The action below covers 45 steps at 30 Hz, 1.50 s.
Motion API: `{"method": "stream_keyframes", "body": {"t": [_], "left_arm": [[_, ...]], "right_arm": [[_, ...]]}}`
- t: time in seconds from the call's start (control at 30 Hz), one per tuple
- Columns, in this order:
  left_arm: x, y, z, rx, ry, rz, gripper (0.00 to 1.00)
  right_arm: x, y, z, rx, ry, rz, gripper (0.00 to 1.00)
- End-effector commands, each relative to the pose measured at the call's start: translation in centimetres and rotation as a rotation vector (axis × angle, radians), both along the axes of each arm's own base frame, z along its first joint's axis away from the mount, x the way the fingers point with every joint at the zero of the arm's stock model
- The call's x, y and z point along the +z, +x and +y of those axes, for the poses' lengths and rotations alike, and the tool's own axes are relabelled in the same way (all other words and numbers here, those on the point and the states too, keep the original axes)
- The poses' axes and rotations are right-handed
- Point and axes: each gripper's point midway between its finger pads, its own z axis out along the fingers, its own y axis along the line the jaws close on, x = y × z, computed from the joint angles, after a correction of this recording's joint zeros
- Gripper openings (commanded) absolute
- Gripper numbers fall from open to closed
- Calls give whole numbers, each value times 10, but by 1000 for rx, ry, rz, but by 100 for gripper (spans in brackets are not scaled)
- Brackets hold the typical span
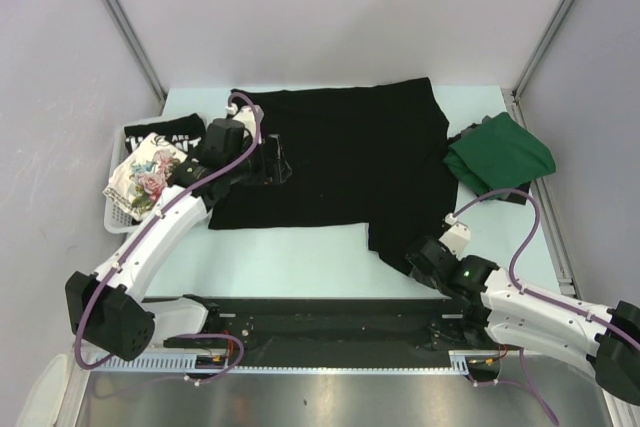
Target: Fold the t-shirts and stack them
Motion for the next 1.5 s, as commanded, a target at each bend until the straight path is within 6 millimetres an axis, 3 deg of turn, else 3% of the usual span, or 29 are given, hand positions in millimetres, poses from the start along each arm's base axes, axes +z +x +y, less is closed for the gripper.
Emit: {"method": "stream_keyframes", "body": {"t": [0.0, 0.37, 0.77, 0.9, 1.03, 1.27, 1.47], "left_arm": [[17, 0, -4, -5, -35, -56, 83], [17, 2, -7, -12, -47, -62, 83], [18, 4, -7, -18, -35, -67, 84], [20, 4, -5, -17, -26, -71, 83], [19, 3, -4, -14, -23, -73, 84], [17, 7, -5, -2, -26, -70, 84], [-3, 8, -1, 39, -15, -7, 84]], "right_arm": [[0, -2, 3, 9, 18, 16, 32], [-1, -7, 6, 15, 30, 48, 39], [-13, -4, 13, 25, 9, 83, 37], [-15, -4, 15, 30, 9, 90, 29], [-12, -4, 15, 35, 14, 81, 0], [2, -2, 4, 29, -10, 67, 0], [26, -3, -24, -36, -65, 60, 0]]}}
